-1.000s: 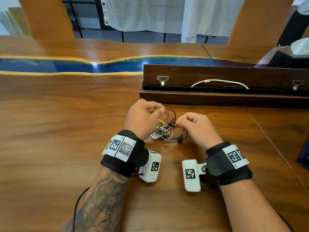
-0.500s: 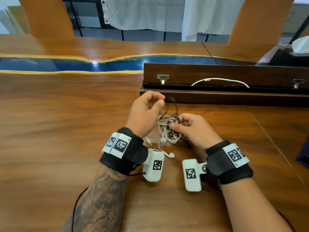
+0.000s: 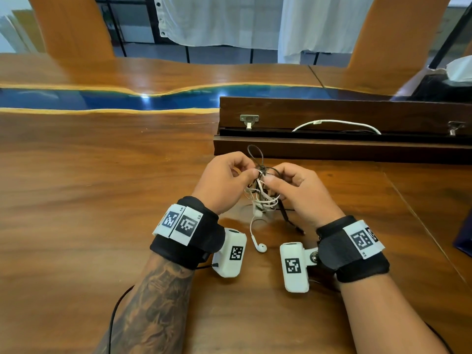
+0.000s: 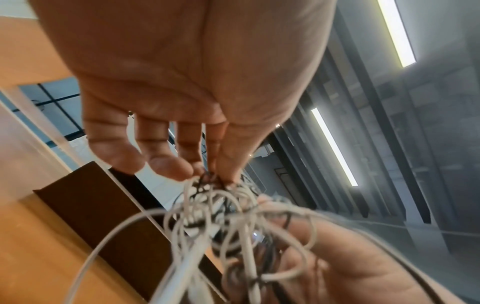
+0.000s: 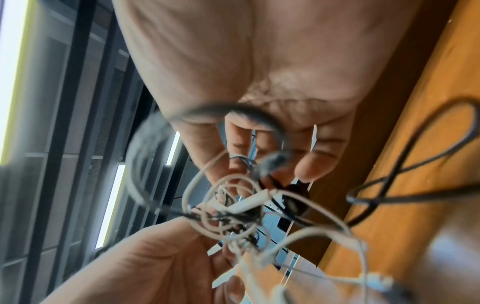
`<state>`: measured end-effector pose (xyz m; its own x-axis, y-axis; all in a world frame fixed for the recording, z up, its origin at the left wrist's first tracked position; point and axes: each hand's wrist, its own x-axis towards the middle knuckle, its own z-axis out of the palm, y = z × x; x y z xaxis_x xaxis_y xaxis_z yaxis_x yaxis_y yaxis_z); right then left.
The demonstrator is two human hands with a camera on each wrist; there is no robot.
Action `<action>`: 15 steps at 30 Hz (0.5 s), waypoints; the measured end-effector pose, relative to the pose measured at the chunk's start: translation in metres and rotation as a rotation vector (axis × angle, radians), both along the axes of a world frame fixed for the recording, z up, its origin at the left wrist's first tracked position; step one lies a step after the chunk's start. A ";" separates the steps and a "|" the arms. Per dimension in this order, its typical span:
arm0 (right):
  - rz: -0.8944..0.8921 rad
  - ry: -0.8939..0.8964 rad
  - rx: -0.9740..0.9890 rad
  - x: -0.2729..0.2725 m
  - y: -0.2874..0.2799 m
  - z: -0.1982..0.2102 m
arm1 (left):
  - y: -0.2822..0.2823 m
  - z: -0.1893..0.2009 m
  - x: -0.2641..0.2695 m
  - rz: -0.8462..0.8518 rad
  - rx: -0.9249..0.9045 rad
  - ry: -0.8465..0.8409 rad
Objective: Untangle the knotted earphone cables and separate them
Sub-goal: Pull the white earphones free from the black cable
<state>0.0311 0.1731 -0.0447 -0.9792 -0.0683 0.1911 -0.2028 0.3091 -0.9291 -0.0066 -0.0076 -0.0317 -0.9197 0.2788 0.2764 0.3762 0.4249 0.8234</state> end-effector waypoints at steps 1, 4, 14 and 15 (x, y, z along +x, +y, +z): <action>-0.023 -0.006 0.004 0.000 0.000 0.001 | -0.001 0.000 -0.002 0.037 0.017 0.009; -0.164 -0.006 0.051 -0.005 0.004 -0.003 | -0.002 -0.001 -0.005 0.130 0.068 -0.004; -0.321 -0.100 0.197 -0.011 0.025 -0.013 | -0.014 0.002 -0.014 0.337 0.374 -0.080; -0.357 -0.083 0.203 -0.012 0.028 -0.014 | -0.018 0.002 -0.017 0.374 0.416 -0.088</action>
